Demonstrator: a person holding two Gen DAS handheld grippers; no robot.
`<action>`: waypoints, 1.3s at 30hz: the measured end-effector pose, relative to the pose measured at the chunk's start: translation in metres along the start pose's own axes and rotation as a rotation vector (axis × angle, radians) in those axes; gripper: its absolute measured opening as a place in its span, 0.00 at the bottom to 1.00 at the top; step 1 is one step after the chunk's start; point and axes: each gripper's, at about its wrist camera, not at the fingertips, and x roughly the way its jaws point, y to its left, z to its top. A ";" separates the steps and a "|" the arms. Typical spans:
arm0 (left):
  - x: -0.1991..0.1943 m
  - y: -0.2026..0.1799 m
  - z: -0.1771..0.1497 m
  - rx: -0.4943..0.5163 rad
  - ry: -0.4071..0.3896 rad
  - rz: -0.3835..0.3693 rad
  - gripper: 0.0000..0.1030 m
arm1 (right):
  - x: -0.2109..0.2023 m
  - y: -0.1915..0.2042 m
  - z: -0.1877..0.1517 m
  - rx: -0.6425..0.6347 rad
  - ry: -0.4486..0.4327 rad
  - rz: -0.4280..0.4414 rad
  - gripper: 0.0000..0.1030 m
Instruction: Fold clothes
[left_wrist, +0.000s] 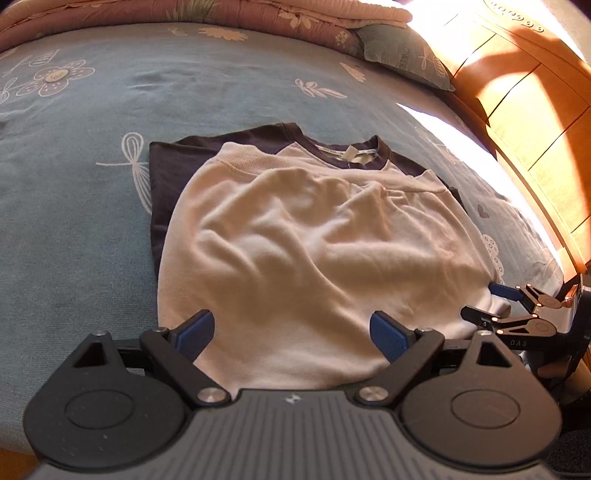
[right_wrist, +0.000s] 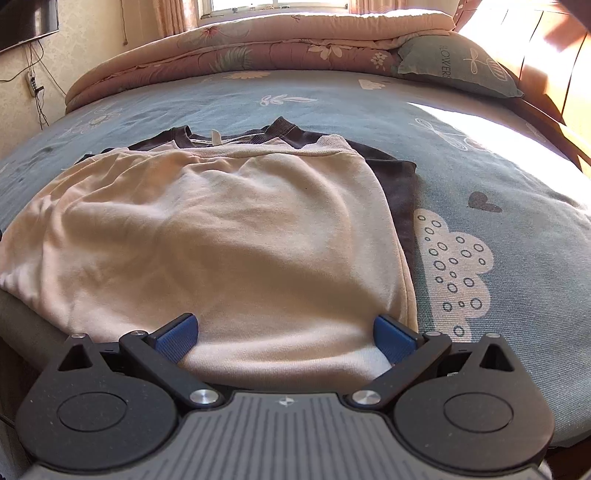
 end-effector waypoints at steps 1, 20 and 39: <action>-0.003 0.008 0.006 -0.019 -0.030 -0.012 0.88 | 0.000 0.000 0.000 0.000 0.001 -0.002 1.00; 0.097 0.164 0.060 -0.513 -0.014 -0.480 0.89 | 0.010 0.008 0.015 0.024 0.084 -0.056 1.00; 0.118 0.156 0.083 -0.349 0.118 -0.606 0.87 | 0.017 0.007 0.025 0.037 0.127 -0.074 1.00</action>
